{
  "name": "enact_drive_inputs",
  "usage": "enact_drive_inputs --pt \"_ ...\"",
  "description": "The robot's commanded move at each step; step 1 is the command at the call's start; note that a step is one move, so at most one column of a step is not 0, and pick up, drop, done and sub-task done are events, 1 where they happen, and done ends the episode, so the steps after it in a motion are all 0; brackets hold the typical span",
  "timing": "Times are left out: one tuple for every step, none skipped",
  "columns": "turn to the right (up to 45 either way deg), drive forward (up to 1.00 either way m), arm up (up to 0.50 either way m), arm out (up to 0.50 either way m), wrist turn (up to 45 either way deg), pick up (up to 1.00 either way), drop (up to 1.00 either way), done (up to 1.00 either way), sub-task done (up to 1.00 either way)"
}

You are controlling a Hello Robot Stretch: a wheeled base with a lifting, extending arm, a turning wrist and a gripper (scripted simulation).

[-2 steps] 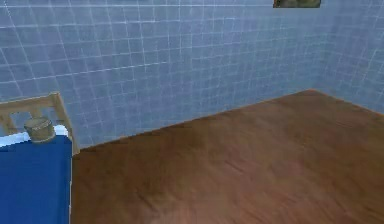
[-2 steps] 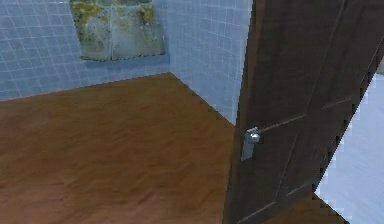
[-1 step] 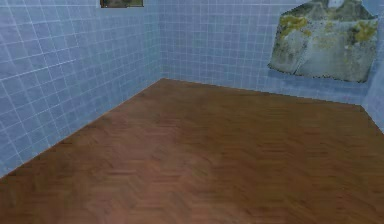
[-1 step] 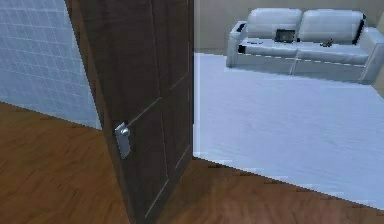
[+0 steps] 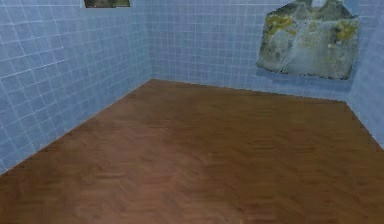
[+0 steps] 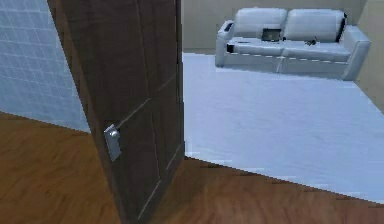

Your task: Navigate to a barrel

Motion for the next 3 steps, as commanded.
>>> enact_drive_inputs --pt "0.0 0.35 0.0 0.0 0.0 0.0 0.0 0.0 0.0" --pt "-45.0 0.0 0.0 0.0 0.0 0.0 0.0 0.0 0.0" --pt "-30.0 0.0 0.0 0.0 0.0 0.0 0.0 0.0 0.0"
